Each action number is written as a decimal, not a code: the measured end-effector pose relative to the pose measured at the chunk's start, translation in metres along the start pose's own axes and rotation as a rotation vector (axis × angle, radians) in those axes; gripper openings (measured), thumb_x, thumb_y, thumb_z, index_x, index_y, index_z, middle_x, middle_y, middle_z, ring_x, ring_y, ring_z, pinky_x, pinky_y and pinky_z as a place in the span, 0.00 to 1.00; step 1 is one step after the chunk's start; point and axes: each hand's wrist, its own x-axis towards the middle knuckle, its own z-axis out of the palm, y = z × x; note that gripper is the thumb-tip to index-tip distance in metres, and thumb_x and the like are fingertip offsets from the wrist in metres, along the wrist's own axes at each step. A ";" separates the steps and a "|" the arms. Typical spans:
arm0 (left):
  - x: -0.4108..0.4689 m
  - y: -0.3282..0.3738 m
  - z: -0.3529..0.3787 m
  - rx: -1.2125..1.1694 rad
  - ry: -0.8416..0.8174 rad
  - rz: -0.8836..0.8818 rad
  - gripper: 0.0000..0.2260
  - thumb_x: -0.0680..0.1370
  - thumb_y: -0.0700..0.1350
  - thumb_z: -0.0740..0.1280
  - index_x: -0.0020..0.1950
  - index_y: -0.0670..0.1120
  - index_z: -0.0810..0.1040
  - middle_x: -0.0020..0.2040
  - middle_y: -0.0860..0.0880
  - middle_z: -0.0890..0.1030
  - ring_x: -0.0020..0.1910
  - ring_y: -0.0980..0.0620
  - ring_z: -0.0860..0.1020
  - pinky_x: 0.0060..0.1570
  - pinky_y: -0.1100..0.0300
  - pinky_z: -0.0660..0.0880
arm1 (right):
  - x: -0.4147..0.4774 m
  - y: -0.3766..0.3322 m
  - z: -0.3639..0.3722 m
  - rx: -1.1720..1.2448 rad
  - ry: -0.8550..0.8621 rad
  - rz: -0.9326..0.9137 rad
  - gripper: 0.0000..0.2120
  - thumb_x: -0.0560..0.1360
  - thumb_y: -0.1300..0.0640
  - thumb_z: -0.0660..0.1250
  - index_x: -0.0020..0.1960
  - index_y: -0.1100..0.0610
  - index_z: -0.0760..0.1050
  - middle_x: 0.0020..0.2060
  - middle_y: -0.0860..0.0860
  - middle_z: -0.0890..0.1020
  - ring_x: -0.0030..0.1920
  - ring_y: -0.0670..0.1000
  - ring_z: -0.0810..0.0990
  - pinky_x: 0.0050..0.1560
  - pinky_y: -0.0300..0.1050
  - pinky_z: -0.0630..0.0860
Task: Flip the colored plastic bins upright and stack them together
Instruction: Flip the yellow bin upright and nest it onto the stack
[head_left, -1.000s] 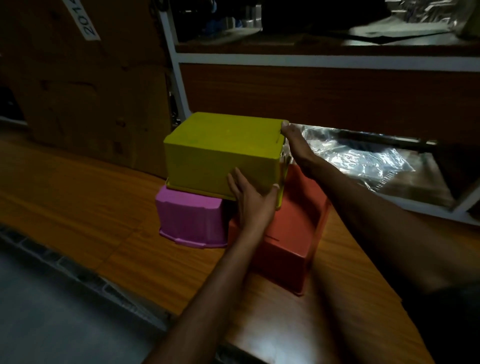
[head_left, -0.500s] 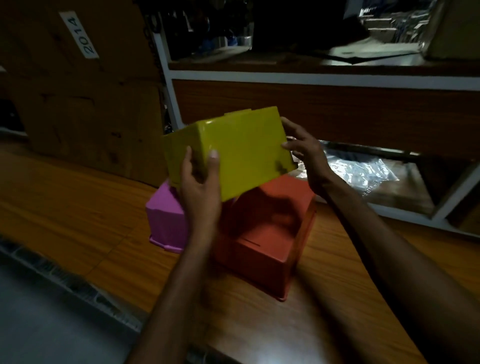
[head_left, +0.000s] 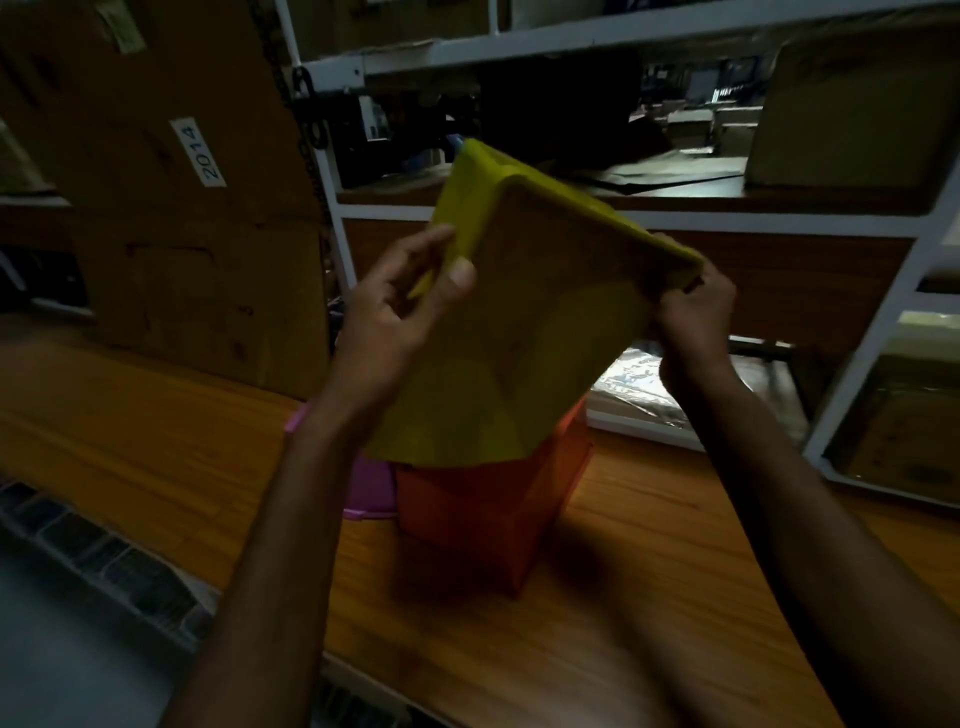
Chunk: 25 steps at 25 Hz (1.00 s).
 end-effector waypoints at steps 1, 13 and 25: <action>-0.012 -0.002 0.011 0.115 -0.013 0.045 0.22 0.79 0.53 0.70 0.73 0.55 0.74 0.71 0.54 0.76 0.68 0.60 0.74 0.59 0.62 0.76 | 0.002 -0.002 -0.014 0.002 0.060 0.066 0.17 0.75 0.71 0.67 0.60 0.58 0.80 0.45 0.50 0.85 0.46 0.51 0.84 0.44 0.46 0.82; -0.081 -0.036 0.085 0.287 0.546 -0.110 0.14 0.79 0.40 0.70 0.64 0.46 0.82 0.55 0.52 0.85 0.47 0.60 0.82 0.47 0.68 0.78 | -0.094 -0.056 -0.128 0.052 -0.280 0.083 0.24 0.82 0.60 0.65 0.77 0.53 0.68 0.66 0.48 0.79 0.64 0.45 0.80 0.57 0.35 0.78; -0.134 -0.043 0.119 -0.191 0.140 -0.525 0.10 0.80 0.34 0.67 0.61 0.41 0.80 0.42 0.50 0.81 0.37 0.55 0.82 0.37 0.64 0.78 | -0.237 -0.098 -0.171 -0.575 -0.136 0.004 0.24 0.78 0.62 0.70 0.72 0.50 0.73 0.54 0.49 0.77 0.48 0.45 0.78 0.47 0.43 0.80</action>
